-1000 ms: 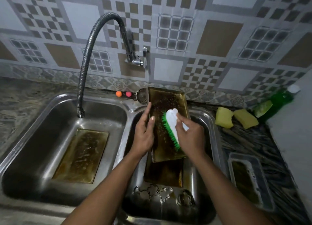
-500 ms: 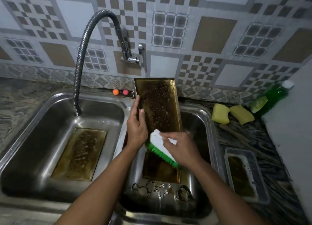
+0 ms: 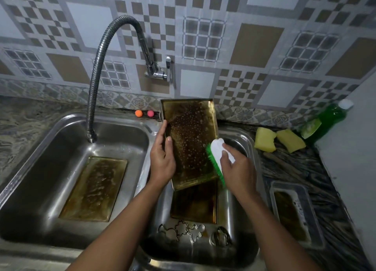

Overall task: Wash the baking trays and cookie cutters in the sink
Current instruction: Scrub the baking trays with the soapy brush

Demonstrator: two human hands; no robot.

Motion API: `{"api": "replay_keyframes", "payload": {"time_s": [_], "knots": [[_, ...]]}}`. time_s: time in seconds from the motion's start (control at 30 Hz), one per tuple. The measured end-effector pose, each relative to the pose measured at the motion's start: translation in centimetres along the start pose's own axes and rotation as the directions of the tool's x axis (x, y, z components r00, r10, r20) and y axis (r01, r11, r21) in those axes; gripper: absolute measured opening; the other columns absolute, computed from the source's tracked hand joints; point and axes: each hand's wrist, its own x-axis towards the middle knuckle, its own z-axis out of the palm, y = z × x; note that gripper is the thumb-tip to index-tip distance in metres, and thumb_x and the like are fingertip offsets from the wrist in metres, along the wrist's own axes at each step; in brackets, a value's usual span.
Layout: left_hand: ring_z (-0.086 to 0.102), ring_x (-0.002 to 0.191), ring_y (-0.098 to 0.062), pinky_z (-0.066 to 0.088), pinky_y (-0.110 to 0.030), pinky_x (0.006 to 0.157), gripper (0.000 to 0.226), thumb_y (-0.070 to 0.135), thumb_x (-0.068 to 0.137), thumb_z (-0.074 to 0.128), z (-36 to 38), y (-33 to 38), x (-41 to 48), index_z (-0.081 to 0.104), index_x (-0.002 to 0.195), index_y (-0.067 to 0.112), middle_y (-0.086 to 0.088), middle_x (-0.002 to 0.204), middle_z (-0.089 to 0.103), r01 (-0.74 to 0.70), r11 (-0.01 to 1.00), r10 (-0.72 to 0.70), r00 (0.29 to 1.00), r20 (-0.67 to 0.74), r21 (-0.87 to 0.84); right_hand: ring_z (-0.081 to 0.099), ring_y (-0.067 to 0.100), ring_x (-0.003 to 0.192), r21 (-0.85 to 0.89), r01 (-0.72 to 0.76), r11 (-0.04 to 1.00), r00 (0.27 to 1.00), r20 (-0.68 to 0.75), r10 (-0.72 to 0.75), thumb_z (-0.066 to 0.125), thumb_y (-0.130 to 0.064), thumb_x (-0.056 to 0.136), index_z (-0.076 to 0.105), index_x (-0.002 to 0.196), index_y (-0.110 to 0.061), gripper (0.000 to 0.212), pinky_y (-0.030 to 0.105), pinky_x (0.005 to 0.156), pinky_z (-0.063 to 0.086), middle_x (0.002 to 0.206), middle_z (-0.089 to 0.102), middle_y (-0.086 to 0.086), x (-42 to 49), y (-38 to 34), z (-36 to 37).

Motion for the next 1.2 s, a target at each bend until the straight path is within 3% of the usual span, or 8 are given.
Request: {"api": "replay_keyframes", "payload": {"time_s": [0.2,0.37,0.47,0.53,0.73,0.83,1.03,1.2], "knots": [[0.041,0.138,0.001,0.032,-0.015,0.111,0.045,0.008,0.104,0.043,0.3,0.4,-1.4,0.04,0.148,0.018,0.013,0.147,0.046,0.023,0.998,-0.016,0.992,0.127,-0.053,0.062,0.026,0.112,0.062,0.008,0.998,0.977,-0.213,0.005,0.049,-0.033,0.101,0.06,0.134,-0.023,0.037,0.026,0.079,0.043,0.125,0.067,0.008,4.0,-3.7,0.4],[0.042,0.138,-0.001,0.035,-0.025,0.115,0.046,0.007,0.104,0.044,0.0,0.7,-0.9,0.039,0.148,0.02,0.018,0.147,0.048,0.02,0.998,-0.012,0.988,0.151,-0.057,0.06,0.029,0.115,0.011,-0.043,0.999,0.982,-0.184,0.045,0.045,-0.037,0.102,0.056,0.137,-0.026,0.039,0.03,0.079,0.043,0.129,0.064,0.007,5.8,-4.1,0.6],[0.052,0.113,0.017,0.039,-0.008,0.098,0.047,0.005,0.103,0.043,0.3,0.6,-1.5,0.039,0.149,0.012,0.04,0.12,0.057,0.005,1.0,-0.002,0.977,0.213,-0.016,0.061,0.03,0.113,0.004,-0.121,0.993,0.972,-0.2,0.12,0.045,-0.034,0.102,0.057,0.137,-0.024,0.038,0.028,0.075,0.036,0.129,0.064,0.008,6.7,-4.0,0.5],[0.053,0.094,0.017,0.04,-0.007,0.088,0.047,0.01,0.104,0.044,0.6,0.6,-1.9,0.039,0.151,0.017,0.033,0.103,0.058,0.012,1.0,-0.009,0.974,0.225,-0.011,0.061,0.029,0.113,0.056,-0.146,0.988,0.971,-0.184,0.154,0.045,-0.034,0.102,0.057,0.137,-0.023,0.038,0.027,0.075,0.037,0.13,0.063,0.007,6.6,-5.0,1.1],[0.041,0.135,0.007,0.034,-0.008,0.106,0.047,0.004,0.103,0.044,1.2,0.6,-2.0,0.039,0.149,0.01,0.015,0.146,0.045,0.055,0.996,-0.045,0.989,0.142,-0.066,0.063,0.016,0.112,0.117,0.14,0.983,0.988,-0.083,-0.13,0.047,-0.035,0.101,0.059,0.135,-0.023,0.037,0.026,0.086,0.053,0.128,0.066,0.001,2.5,-5.4,3.2],[0.043,0.131,0.011,0.036,-0.007,0.102,0.047,0.006,0.104,0.043,0.7,0.6,-1.8,0.038,0.15,0.013,0.022,0.142,0.046,0.072,0.995,-0.064,0.992,0.111,-0.07,0.064,0.014,0.099,0.129,-0.023,0.991,0.986,-0.162,0.044,0.049,-0.033,0.101,0.06,0.134,-0.022,0.036,0.017,0.067,0.045,0.12,0.069,0.005,3.1,-2.9,2.4],[0.054,0.128,-0.005,0.043,-0.029,0.11,0.05,0.01,0.104,0.044,1.5,1.1,-3.9,0.039,0.148,0.033,0.02,0.141,0.054,0.124,0.99,-0.109,0.977,0.185,-0.069,0.059,0.027,0.119,0.237,-0.218,0.947,0.93,-0.242,0.275,0.043,-0.031,0.103,0.056,0.138,-0.017,0.04,0.025,0.083,0.041,0.135,0.061,0.008,6.0,-4.7,2.0],[0.052,0.128,0.001,0.041,-0.018,0.107,0.049,0.007,0.104,0.045,1.4,1.5,-2.7,0.039,0.149,0.023,0.032,0.136,0.052,0.099,0.993,-0.087,0.98,0.179,-0.058,0.059,0.019,0.119,0.227,-0.061,0.972,0.981,-0.167,0.101,0.046,-0.031,0.102,0.058,0.136,-0.019,0.038,0.018,0.084,0.038,0.133,0.062,0.003,5.0,-5.3,2.6]]}}
